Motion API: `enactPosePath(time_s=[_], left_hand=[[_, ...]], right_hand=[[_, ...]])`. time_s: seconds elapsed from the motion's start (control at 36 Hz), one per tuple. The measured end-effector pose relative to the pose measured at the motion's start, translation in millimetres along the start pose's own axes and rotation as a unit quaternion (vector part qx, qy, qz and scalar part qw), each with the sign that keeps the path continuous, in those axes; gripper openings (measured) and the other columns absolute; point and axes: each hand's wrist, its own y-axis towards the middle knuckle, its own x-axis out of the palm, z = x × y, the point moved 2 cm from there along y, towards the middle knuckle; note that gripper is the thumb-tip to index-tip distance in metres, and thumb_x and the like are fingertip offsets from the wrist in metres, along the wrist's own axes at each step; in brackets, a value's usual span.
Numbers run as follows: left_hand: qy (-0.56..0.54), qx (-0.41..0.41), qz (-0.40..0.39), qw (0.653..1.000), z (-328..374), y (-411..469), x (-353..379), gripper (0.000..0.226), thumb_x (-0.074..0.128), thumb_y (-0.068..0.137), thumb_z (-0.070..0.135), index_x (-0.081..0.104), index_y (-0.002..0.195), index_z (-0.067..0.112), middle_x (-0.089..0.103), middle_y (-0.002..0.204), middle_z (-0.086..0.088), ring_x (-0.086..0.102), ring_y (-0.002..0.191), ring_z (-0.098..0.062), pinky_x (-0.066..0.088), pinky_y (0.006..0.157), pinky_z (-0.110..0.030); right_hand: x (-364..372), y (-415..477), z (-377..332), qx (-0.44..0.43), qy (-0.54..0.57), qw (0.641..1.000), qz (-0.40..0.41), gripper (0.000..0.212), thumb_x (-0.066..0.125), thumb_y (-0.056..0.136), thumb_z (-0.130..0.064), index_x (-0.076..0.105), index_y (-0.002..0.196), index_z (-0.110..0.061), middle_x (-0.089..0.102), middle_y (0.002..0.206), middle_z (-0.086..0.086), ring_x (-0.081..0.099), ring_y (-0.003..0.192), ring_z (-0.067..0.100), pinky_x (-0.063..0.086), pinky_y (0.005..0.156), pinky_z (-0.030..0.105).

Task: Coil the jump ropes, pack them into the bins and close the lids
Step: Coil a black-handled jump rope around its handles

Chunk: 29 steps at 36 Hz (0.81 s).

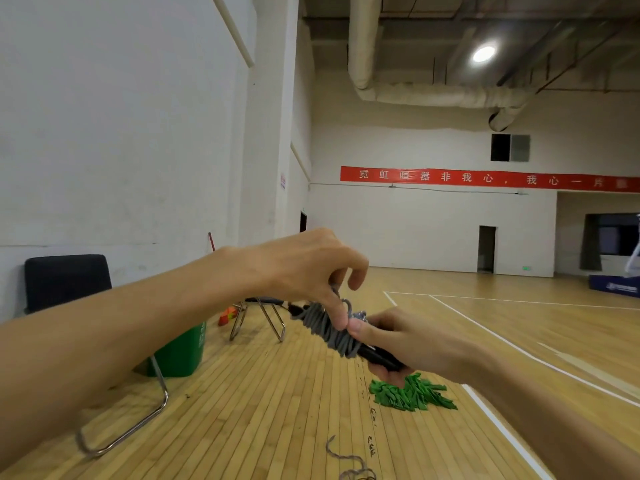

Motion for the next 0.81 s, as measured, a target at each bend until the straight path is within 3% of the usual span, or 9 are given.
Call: enactPosePath(time_s=[0.14,0.25,0.39,0.44,0.5,0.58,0.64,0.69,0.81], left_hand=[[-0.224,-0.037,-0.043,0.973,-1,-6,4,0.039,0.092,0.066,0.033,0.058,0.072,0.014,0.054,0.064,0.005,0.047,0.057,-0.007,0.04,0.054,-0.018],[-0.378,-0.052,-0.083,0.921,-9,-14,8,0.031,0.085,0.071,0.03,0.059,0.073,0.013,0.058,0.073,-0.01,0.049,0.061,-0.013,0.042,0.058,-0.021],[-0.553,-0.072,-0.017,0.83,-32,-15,38,0.033,0.087,0.068,0.044,0.068,0.074,0.017,0.061,0.085,-0.014,0.055,0.077,-0.027,0.049,0.07,-0.034],[-0.642,-0.077,0.032,0.762,-42,-15,59,0.021,0.082,0.078,0.035,0.07,0.075,0.017,0.062,0.081,-0.005,0.057,0.073,-0.018,0.049,0.068,-0.029],[-0.698,-0.12,0.101,0.698,-49,-18,81,0.012,0.064,0.093,0.015,0.064,0.081,0.013,0.059,0.083,-0.005,0.055,0.074,-0.015,0.049,0.067,-0.028],[-0.738,-0.217,0.179,0.614,-50,-21,118,0.016,0.048,0.101,0.008,0.063,0.095,0.007,0.065,0.087,-0.008,0.06,0.074,-0.015,0.05,0.067,-0.027],[-0.729,-0.276,0.204,0.591,-51,-25,143,0.019,0.048,0.102,0.011,0.066,0.103,0.007,0.069,0.09,-0.006,0.061,0.076,-0.015,0.045,0.066,-0.03],[-0.716,-0.31,0.204,0.591,-54,-32,165,0.022,0.046,0.104,0.011,0.068,0.106,0.009,0.073,0.091,-0.003,0.065,0.078,-0.014,0.045,0.068,-0.03],[-0.719,-0.361,0.174,0.568,-72,-46,202,0.031,0.038,0.105,0.015,0.066,0.117,0.005,0.074,0.109,-0.012,0.069,0.094,-0.019,0.051,0.085,-0.038]], right_hand=[[1,-7,0,-0.001,0.047,0.995,-0.09,0.045,0.046,0.096,-0.059,0.064,0.092,-0.018,0.06,0.065,-0.001,0.052,0.053,0.012,0.044,0.056,0.022],[4,-5,1,-0.031,0.122,0.98,-0.152,0.042,0.046,0.094,-0.062,0.066,0.086,-0.026,0.059,0.064,-0.002,0.05,0.051,0.011,0.041,0.052,0.021],[14,13,14,-0.079,0.293,0.931,-0.204,0.047,0.057,0.092,-0.062,0.062,0.098,-0.016,0.055,0.063,-0.002,0.048,0.047,0.008,0.042,0.048,0.019],[22,25,20,-0.091,0.371,0.903,-0.199,0.05,0.063,0.09,-0.06,0.061,0.101,-0.011,0.055,0.062,-0.001,0.048,0.045,0.008,0.042,0.046,0.018],[32,40,25,-0.091,0.433,0.88,-0.176,0.055,0.065,0.089,-0.059,0.056,0.106,-0.007,0.055,0.061,-0.001,0.047,0.043,0.008,0.041,0.044,0.018],[43,60,33,-0.036,0.501,0.861,-0.084,0.055,0.06,0.085,-0.058,0.051,0.099,-0.006,0.05,0.058,0.0,0.043,0.039,0.008,0.037,0.042,0.017],[49,75,44,0.001,0.533,0.845,-0.035,0.05,0.059,0.084,-0.055,0.054,0.094,-0.007,0.05,0.057,0.001,0.042,0.039,0.008,0.037,0.04,0.016],[57,92,61,0.03,0.526,0.85,-0.01,0.051,0.058,0.087,-0.058,0.055,0.095,-0.008,0.05,0.059,0.001,0.042,0.041,0.008,0.035,0.042,0.016],[78,125,98,0.096,0.487,0.868,0.0,0.05,0.051,0.095,-0.06,0.055,0.105,-0.011,0.049,0.064,0.001,0.041,0.048,0.009,0.028,0.048,0.018]])
